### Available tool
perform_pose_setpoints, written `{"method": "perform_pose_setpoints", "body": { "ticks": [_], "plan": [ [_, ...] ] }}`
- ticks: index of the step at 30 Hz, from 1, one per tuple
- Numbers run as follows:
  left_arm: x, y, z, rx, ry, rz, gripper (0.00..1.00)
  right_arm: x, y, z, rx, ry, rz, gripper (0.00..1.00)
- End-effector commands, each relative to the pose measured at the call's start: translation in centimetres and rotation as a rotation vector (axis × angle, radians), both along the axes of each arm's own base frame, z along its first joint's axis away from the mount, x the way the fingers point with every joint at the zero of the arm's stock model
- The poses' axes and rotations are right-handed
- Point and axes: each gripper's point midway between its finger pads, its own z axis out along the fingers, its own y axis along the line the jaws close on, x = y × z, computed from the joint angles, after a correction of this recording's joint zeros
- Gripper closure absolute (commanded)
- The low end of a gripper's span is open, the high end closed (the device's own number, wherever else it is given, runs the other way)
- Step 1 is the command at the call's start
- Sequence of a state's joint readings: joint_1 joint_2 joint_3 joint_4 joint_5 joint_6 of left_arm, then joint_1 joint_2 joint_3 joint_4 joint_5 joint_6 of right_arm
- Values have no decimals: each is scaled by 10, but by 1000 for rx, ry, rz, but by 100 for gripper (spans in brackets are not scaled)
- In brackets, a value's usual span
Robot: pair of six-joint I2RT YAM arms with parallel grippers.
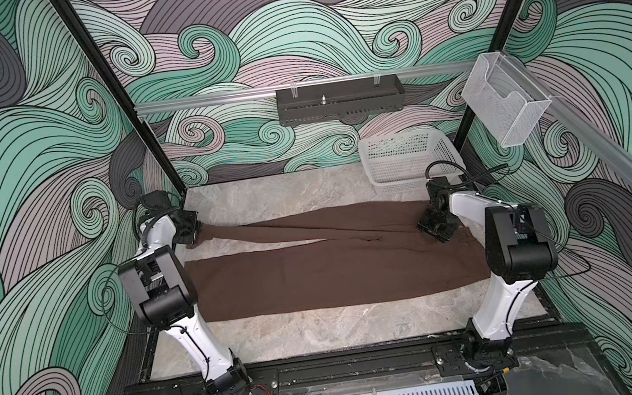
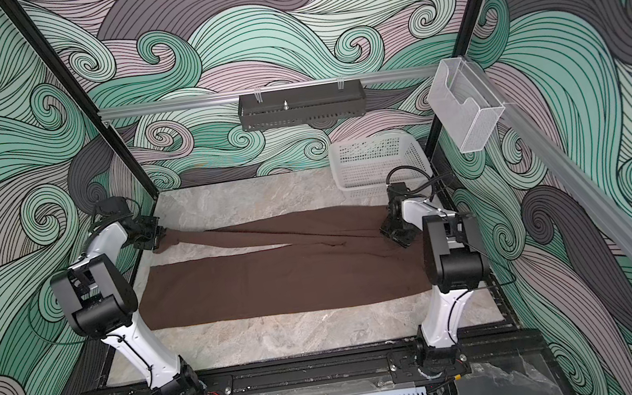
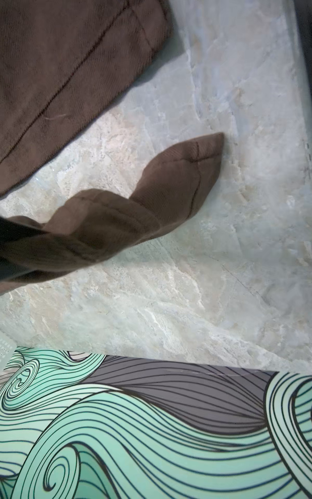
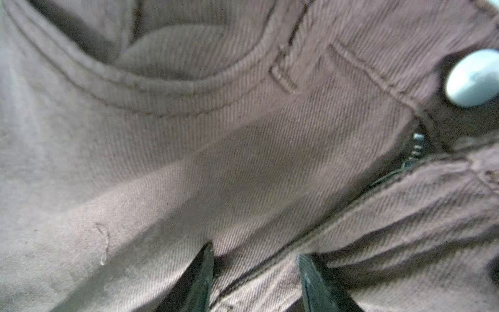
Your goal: Fold and stack the trousers
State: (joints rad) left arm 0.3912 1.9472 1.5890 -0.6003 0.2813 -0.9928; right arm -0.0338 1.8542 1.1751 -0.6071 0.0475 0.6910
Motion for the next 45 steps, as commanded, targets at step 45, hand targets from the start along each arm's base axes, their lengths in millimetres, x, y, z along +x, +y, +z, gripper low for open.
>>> {"method": "perform_pose_setpoints", "body": {
  "ticks": [45],
  "plan": [
    [-11,30,15,421,463,-438,66,-24,-22,-22,-53,151,-31,48]
  ]
}}
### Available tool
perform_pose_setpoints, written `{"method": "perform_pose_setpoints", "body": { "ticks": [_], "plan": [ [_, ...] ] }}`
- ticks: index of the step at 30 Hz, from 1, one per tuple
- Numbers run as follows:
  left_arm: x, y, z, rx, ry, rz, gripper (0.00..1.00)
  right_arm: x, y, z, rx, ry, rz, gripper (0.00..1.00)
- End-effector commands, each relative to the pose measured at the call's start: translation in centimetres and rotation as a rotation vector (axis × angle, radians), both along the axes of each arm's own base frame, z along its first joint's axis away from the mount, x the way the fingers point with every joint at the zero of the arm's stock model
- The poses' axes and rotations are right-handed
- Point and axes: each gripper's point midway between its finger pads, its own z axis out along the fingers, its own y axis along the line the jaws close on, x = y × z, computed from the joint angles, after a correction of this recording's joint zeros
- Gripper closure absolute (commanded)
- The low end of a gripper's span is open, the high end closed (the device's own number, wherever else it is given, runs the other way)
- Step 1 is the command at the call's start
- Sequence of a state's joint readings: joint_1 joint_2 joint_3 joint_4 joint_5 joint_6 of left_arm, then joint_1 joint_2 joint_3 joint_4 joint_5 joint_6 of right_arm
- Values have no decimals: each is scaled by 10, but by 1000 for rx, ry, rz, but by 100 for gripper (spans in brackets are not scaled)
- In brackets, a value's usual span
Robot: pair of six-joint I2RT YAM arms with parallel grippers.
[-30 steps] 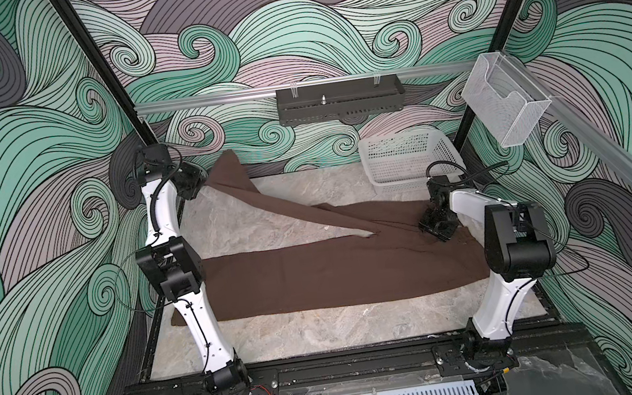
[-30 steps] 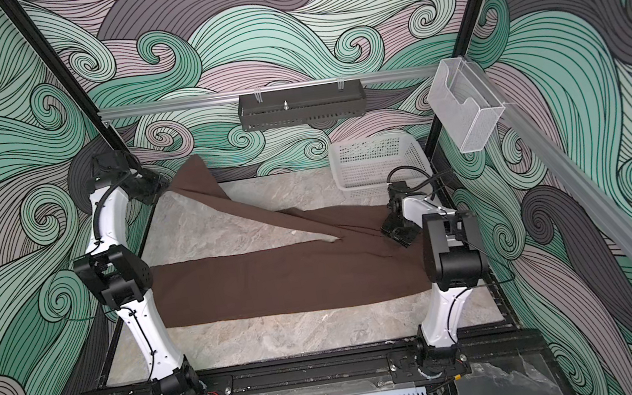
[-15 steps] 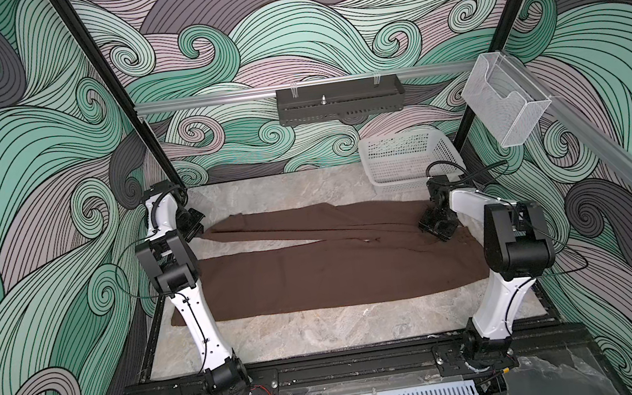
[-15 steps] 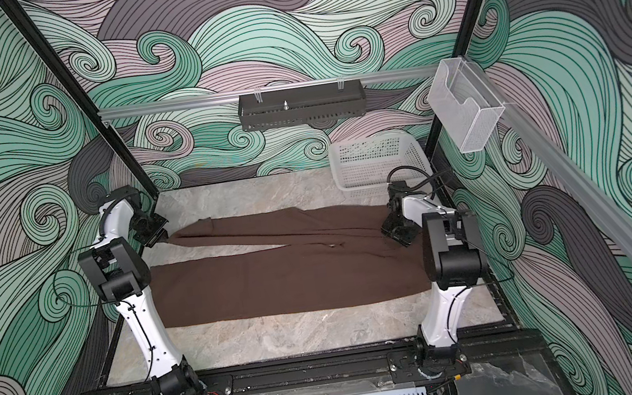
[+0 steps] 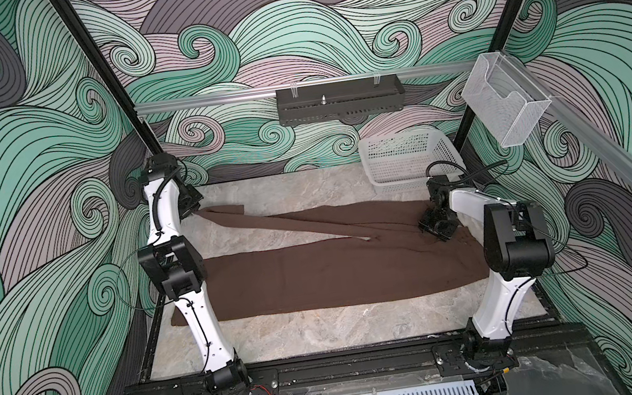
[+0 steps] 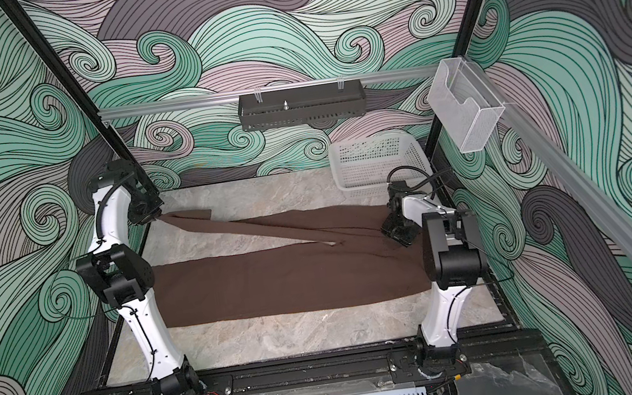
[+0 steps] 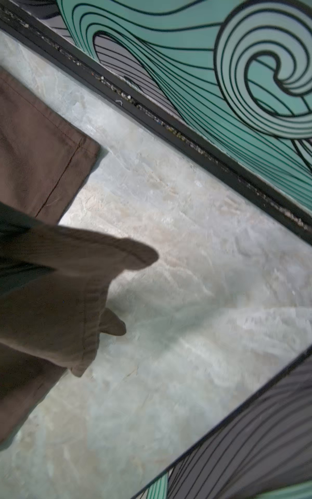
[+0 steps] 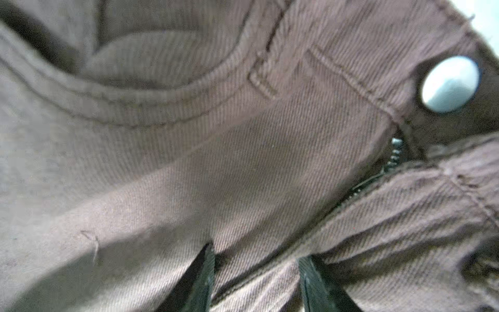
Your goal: Fold and stack the trousers
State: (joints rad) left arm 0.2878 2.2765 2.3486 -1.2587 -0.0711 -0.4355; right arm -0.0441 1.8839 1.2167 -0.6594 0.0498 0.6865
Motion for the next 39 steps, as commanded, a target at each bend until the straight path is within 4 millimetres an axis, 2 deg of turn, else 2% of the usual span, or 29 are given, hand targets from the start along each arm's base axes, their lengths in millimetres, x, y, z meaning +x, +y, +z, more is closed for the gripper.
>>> {"method": "perform_pose_setpoints", "body": {
  "ticks": [1,4,8,12,14,16,19,23,26,29,34,39],
  "plan": [
    [-22,11,-21,-52,123,60,57,-23,-18,-20,-53,109,-23,48],
    [-19,-3,-17,-212,57,66,40,-21,-17,-16,-50,98,-19,48],
    [-13,-8,-2,-405,-128,108,28,-19,-15,-12,-36,82,-20,48],
    [-14,12,-14,-513,-255,190,29,-16,-11,-8,-26,69,-16,49],
    [-15,21,-28,-534,-248,210,33,-15,-9,-7,-20,65,-11,49],
    [-14,20,-42,-564,-205,202,35,-13,-6,-7,-15,62,-5,49],
    [6,-2,-45,-599,-181,94,35,-11,-1,-9,-7,64,4,49],
    [41,-56,-30,-524,-181,-153,29,-7,4,-11,5,65,14,49],
    [56,-89,-38,-477,-138,-273,27,-5,5,-9,5,60,17,49],
    [60,-111,-55,-451,-82,-340,25,-6,4,-8,2,58,19,49],
    [55,-125,-89,-391,24,-391,26,-5,5,-8,8,58,23,49],
    [53,-114,-102,-259,80,-404,27,-7,7,-8,13,60,25,49]
  ]
}}
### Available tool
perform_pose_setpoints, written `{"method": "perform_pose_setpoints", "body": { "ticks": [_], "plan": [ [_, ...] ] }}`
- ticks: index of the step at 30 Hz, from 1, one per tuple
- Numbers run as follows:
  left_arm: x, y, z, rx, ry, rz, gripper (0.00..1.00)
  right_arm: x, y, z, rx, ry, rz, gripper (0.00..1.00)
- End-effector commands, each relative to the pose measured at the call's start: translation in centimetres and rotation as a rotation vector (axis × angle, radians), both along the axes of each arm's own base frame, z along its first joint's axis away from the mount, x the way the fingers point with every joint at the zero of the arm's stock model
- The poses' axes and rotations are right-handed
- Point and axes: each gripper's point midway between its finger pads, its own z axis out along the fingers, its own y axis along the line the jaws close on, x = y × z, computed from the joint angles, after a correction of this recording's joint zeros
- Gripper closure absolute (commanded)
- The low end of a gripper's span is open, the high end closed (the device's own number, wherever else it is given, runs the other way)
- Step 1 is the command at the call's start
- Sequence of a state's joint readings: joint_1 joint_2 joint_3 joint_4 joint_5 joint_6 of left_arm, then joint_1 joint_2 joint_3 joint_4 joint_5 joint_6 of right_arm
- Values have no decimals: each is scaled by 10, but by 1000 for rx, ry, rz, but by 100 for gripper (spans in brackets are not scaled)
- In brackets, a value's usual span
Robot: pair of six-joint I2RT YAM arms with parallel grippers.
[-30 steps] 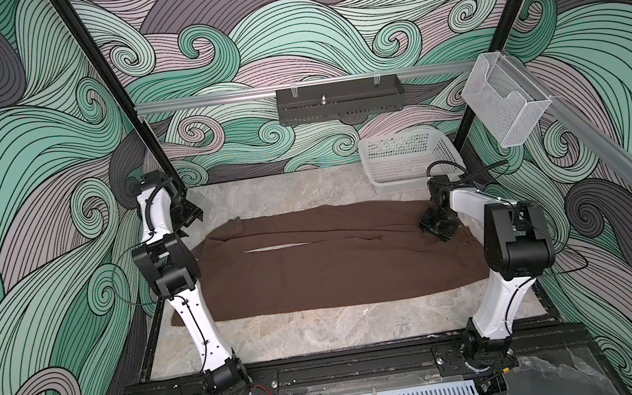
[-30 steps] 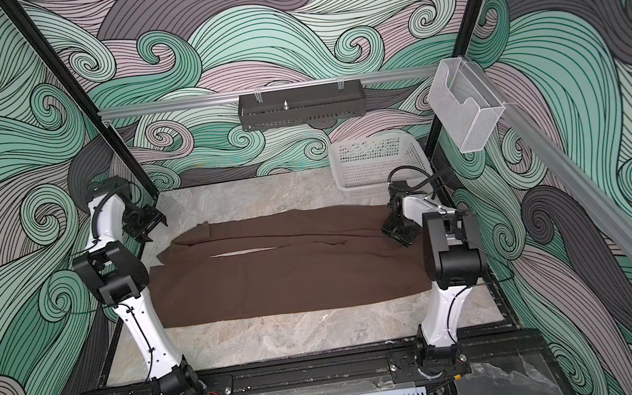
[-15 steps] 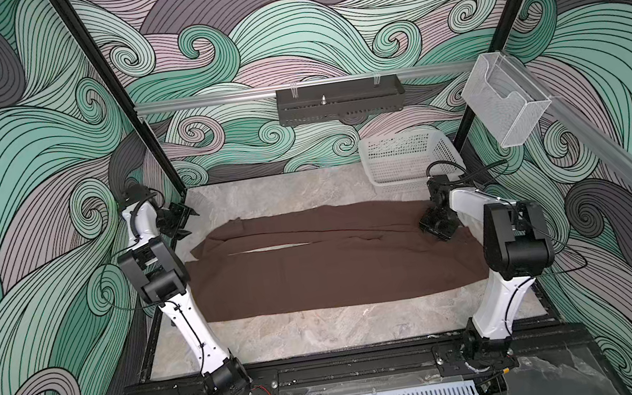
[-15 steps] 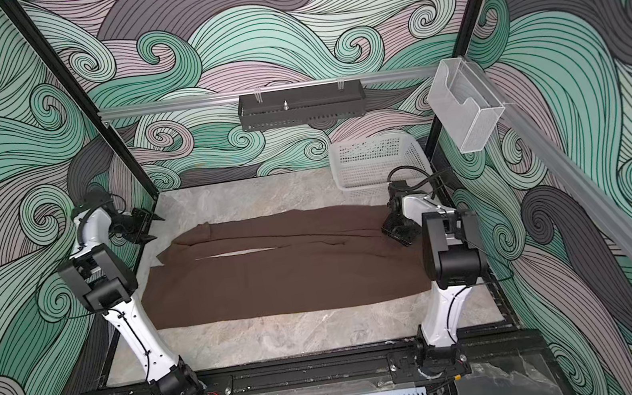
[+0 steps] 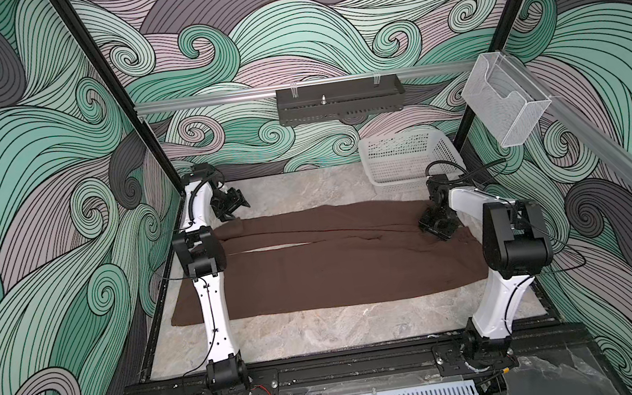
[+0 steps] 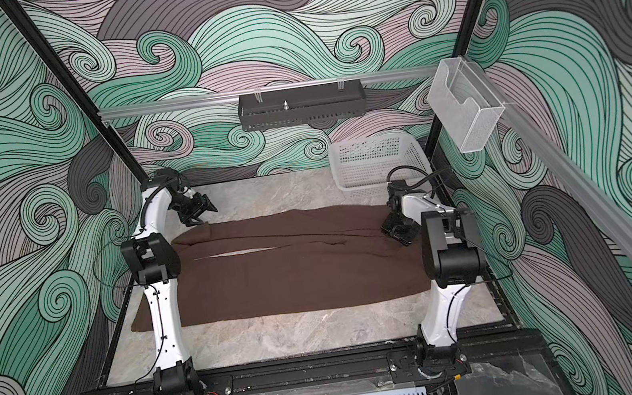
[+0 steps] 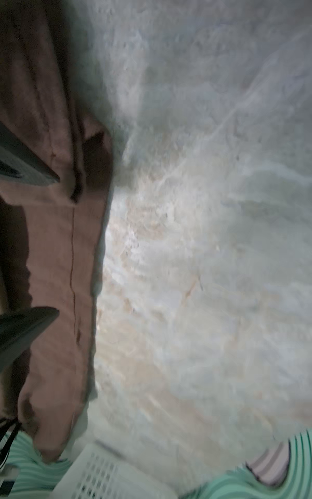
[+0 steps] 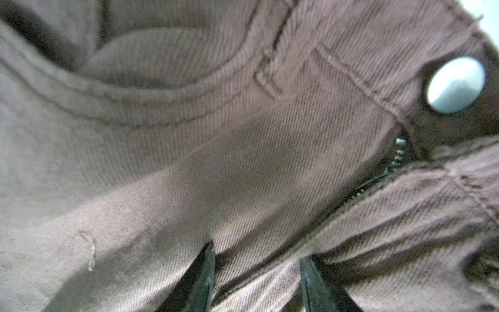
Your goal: Fold and stack the trousers
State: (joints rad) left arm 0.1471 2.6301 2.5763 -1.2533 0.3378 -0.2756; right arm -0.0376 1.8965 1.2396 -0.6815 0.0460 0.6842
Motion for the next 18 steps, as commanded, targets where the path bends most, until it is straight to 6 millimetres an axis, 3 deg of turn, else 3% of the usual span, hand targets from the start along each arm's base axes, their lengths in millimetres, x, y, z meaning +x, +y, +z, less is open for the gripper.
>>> {"method": "perform_pose_setpoints", "body": {
  "ticks": [1,10,18],
  "plan": [
    [-9,19,-2,135,33,-23,27,-8,4,-10,8,50,17,49],
    [-5,12,-23,185,49,-40,38,-9,4,-11,8,53,22,49],
    [-11,22,-26,264,81,-45,53,-10,6,-15,14,59,20,49]
  ]
}}
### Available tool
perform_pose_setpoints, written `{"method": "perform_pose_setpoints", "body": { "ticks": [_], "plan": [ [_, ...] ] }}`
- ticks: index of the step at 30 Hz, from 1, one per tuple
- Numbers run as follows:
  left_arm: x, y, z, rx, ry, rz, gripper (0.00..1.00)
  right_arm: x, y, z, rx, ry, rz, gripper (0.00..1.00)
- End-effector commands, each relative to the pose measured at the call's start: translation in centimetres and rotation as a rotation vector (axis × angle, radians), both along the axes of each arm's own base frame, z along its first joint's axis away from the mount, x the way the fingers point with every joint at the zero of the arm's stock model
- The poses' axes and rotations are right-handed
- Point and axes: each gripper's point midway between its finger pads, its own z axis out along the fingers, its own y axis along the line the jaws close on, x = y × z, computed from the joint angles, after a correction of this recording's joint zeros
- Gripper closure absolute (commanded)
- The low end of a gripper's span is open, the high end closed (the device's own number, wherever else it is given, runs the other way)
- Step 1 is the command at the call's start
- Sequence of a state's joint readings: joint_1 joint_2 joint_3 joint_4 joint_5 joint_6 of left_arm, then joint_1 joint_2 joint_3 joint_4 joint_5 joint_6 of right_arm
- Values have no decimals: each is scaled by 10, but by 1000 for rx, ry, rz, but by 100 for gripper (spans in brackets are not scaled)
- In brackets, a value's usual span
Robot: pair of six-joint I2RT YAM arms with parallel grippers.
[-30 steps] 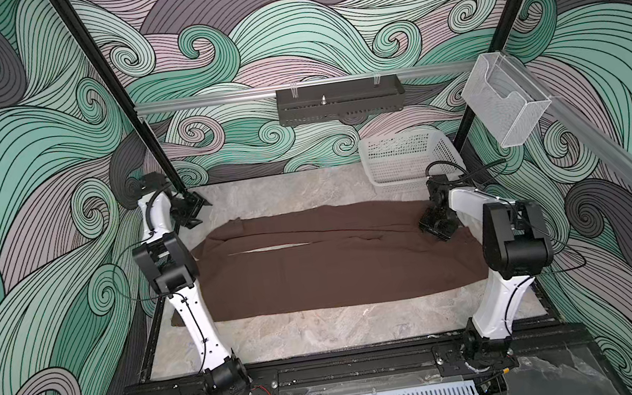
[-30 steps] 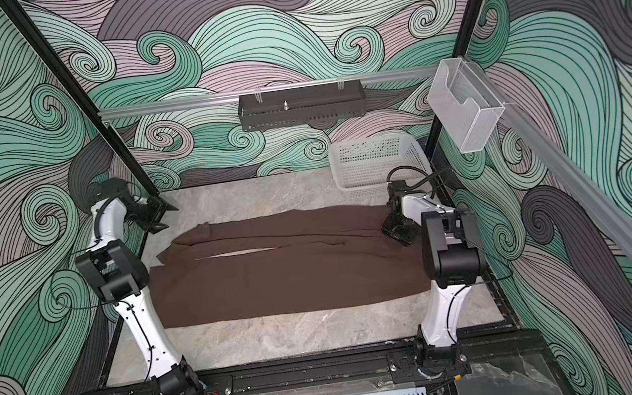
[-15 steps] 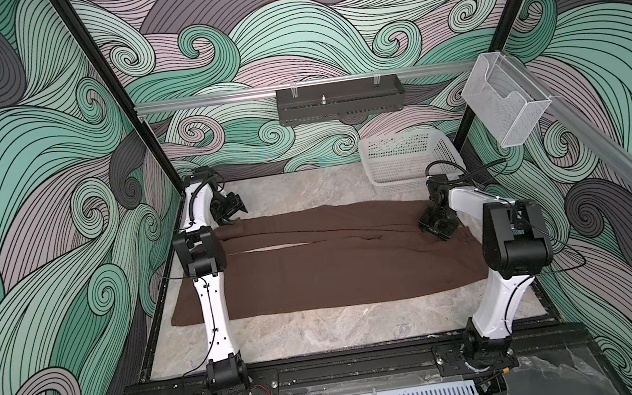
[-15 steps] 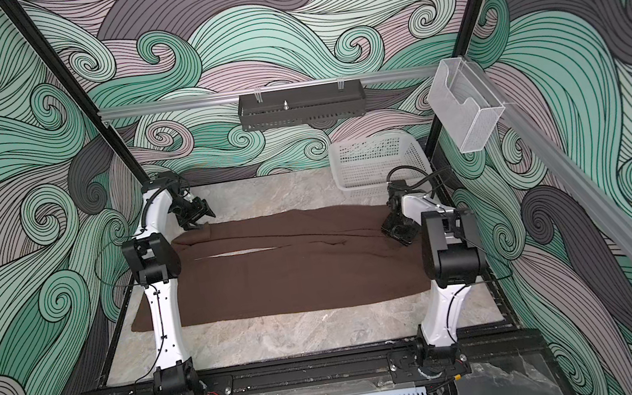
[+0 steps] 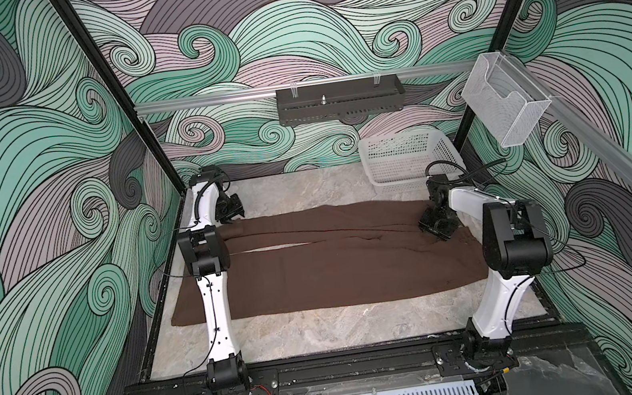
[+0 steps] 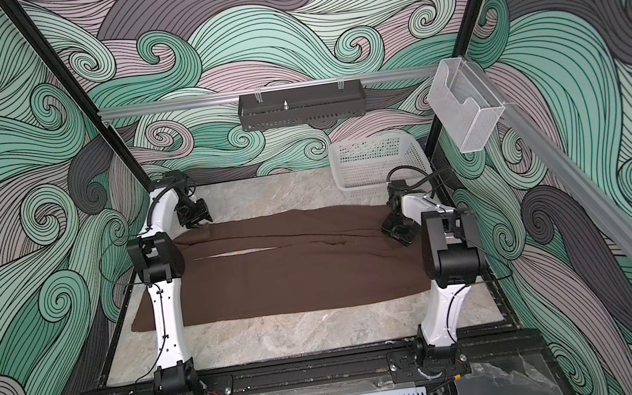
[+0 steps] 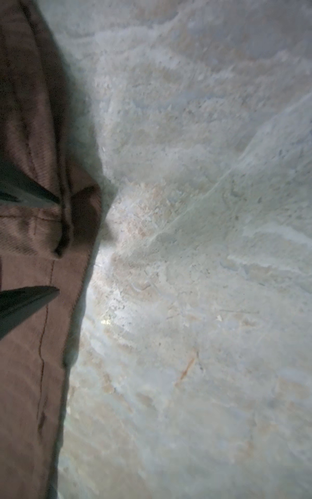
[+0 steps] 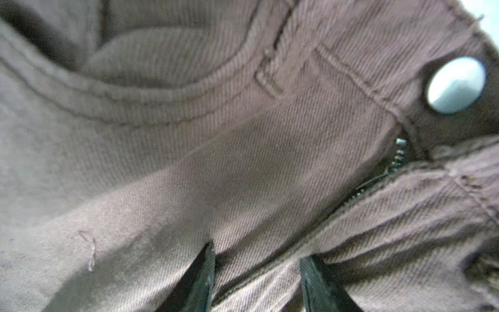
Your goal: Fold and stack the trousers
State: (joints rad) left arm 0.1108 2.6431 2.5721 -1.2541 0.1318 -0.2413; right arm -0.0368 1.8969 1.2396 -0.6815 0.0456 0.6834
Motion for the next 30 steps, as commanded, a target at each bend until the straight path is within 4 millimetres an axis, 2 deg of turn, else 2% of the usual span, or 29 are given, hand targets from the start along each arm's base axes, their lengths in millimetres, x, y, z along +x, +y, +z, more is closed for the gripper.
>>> {"method": "perform_pose_setpoints", "body": {
  "ticks": [1,10,14,19,22,24,30],
  "plan": [
    [-8,8,-11,65,48,-12,53,-10,5,-15,13,59,18,49],
    [-13,6,-29,125,95,-34,57,-10,5,-16,14,58,18,49],
    [-12,7,-30,144,97,-37,66,-10,5,-16,16,59,18,49],
    [-11,10,-20,169,80,-39,89,-10,5,-17,15,60,19,49],
    [-7,14,-6,182,50,-28,100,-10,5,-17,14,59,18,49],
    [-4,23,12,210,14,11,100,-10,5,-17,13,60,18,49],
    [-3,80,92,321,-163,222,100,-9,4,-18,8,62,16,49]
  ]
}}
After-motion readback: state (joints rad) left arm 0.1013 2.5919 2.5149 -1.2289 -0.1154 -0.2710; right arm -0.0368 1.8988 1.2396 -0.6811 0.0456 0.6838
